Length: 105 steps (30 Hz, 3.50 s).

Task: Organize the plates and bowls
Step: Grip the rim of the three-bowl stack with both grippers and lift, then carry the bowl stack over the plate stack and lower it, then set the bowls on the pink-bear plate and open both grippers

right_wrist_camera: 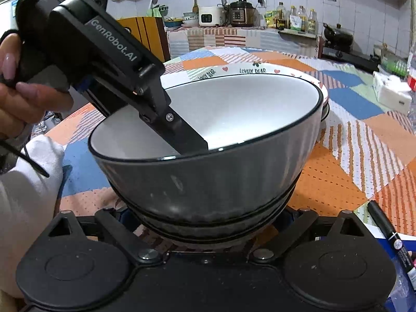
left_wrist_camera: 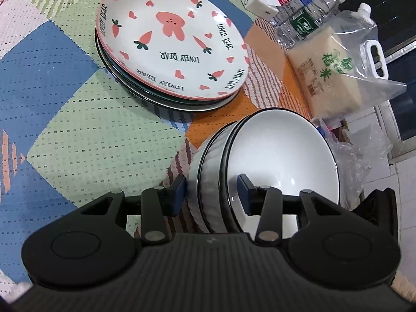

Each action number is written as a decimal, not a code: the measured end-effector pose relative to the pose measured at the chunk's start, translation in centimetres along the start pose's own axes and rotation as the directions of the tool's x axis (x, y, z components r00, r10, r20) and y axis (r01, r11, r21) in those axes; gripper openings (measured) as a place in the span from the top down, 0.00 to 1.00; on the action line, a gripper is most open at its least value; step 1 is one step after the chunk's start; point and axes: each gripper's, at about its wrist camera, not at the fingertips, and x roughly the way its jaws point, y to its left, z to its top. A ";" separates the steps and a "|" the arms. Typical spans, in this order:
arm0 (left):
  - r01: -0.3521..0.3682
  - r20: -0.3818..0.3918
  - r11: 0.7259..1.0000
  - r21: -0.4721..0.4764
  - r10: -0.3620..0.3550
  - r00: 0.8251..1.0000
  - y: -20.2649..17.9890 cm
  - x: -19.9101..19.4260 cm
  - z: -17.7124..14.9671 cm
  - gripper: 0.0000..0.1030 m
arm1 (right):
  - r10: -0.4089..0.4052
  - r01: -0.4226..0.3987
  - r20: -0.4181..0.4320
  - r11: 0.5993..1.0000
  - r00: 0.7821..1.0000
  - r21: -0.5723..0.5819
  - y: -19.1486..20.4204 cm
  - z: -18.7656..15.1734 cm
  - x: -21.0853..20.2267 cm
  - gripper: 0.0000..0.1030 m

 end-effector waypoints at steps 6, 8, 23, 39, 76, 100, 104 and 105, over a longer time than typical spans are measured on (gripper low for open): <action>0.009 0.026 1.000 -0.008 -0.009 1.000 -0.7 -2.5 0.6 0.60 | 0.006 -0.005 0.044 1.000 0.999 -0.024 0.4 1.0 -1.5 0.04; 0.011 0.039 1.000 0.002 -0.011 0.999 -1.0 -3.5 1.1 0.60 | 0.003 -0.001 0.067 1.000 0.998 -0.030 0.5 1.8 -1.9 0.04; -0.052 0.090 0.990 0.133 0.040 0.995 -3.9 -9.9 8.5 0.60 | -0.024 0.035 0.157 0.997 0.987 -0.069 0.6 9.2 -2.7 0.04; -0.051 0.132 0.992 0.119 0.035 0.991 -2.1 -6.9 16.4 0.59 | -0.050 0.060 0.114 0.994 0.992 -0.088 -2.1 12.3 -0.2 0.04; -0.109 0.132 0.994 -0.030 0.112 0.985 4.2 0.9 16.3 0.43 | -0.135 0.137 -0.073 0.990 0.988 0.016 -2.4 10.4 7.7 0.04; -0.332 0.326 0.936 0.117 0.280 0.903 -3.9 -8.8 9.5 0.36 | -0.193 0.194 -0.031 0.980 0.981 0.042 -0.3 9.2 -2.7 0.04; -0.340 0.334 0.933 0.121 0.284 0.899 -5.4 -10.6 8.0 0.34 | -0.208 0.208 -0.014 0.976 0.978 0.066 0.0 9.9 -4.9 0.04; -0.345 0.331 0.931 0.119 0.290 0.898 -5.8 -11.0 7.7 0.33 | -0.211 0.212 -0.014 0.975 0.977 0.069 0.2 10.1 -5.4 0.04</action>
